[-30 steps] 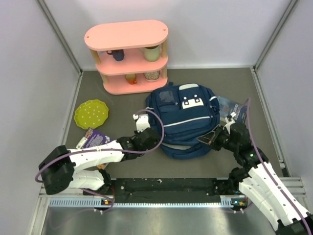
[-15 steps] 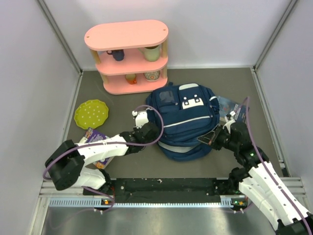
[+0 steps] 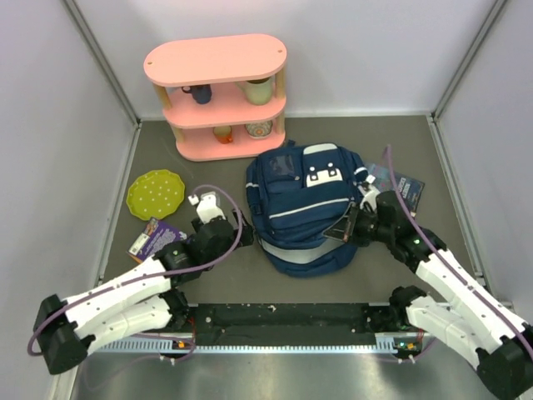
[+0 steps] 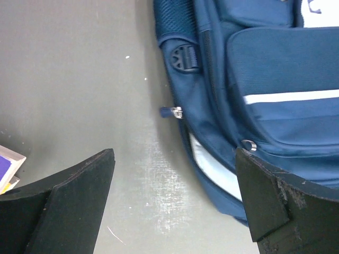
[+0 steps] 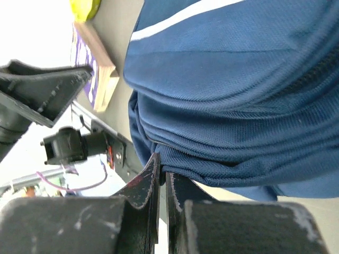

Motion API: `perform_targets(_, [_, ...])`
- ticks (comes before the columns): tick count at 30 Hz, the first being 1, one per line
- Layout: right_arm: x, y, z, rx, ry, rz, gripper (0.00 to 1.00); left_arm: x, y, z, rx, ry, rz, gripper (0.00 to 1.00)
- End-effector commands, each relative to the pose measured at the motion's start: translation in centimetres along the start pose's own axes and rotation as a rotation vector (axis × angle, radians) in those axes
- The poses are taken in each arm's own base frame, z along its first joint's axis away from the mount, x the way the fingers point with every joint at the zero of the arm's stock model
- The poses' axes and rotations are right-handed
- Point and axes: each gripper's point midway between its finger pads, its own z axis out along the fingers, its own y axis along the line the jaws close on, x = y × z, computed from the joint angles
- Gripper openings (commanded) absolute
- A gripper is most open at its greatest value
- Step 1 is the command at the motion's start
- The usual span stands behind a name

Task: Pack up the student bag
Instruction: Unzip the student bag at the center of the board.

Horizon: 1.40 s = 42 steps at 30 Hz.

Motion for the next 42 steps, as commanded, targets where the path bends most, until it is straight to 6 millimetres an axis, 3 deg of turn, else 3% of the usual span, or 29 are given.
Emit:
perform_targets(1, [-0.2,7.0,-0.4,-0.199,0.011,-0.203,0.0,-1.8,0.2,-2.2,0.049,-0.063,-0.013,0.99])
perform_targets(6, [2.6,9.2,0.1,-0.26,0.104,-0.308,0.0,-3.1,1.5,-3.7,0.036,-0.115,0.006,0.98])
perform_targets(17, [7.3,10.4,1.2,-0.372,0.325,-0.526,0.0,-3.6,1.5,-4.6,0.064,-0.126,0.049,0.99])
perform_targets(22, [7.3,8.6,2.5,-0.3,0.377,-0.626,0.0,-3.9,1.4,-4.9,0.08,-0.135,0.046,0.99])
perform_targets(28, [5.9,6.4,5.6,-0.162,0.353,-0.681,0.0,-3.6,1.3,-4.9,0.09,-0.124,0.048,0.99])
perform_targets(33, [2.9,3.8,9.2,0.051,0.284,-0.634,0.0,-2.9,1.7,-4.5,0.061,-0.095,0.037,0.99])
perform_targets(35, [1.6,2.9,9.7,0.098,0.259,-0.577,0.0,-2.6,2.0,-4.4,0.04,-0.087,0.024,0.99])
perform_targets(36, [1.5,2.9,9.7,0.099,0.254,-0.57,0.05,-2.4,2.6,-4.2,0.012,-0.084,0.026,0.99])
perform_targets(37, [1.5,3.1,9.6,0.091,0.247,-0.565,0.16,-2.3,3.0,-4.2,-0.008,-0.083,0.022,0.99])
perform_targets(38, [1.7,3.0,9.4,0.084,0.25,-0.554,0.33,-2.3,3.3,-4.1,-0.026,-0.087,-0.002,0.99])
perform_targets(40, [1.7,3.6,8.5,0.058,0.229,-0.554,0.55,-2.1,4.7,-3.8,-0.098,-0.098,-0.01,0.99])
perform_targets(41, [1.9,3.2,8.1,0.064,0.226,-0.549,0.79,-2.2,5.2,-3.8,-0.124,-0.112,-0.047,0.98])
perform_targets(42, [1.8,3.3,7.8,0.061,0.217,-0.548,0.85,-2.4,5.8,-3.8,-0.155,-0.129,-0.056,0.98])
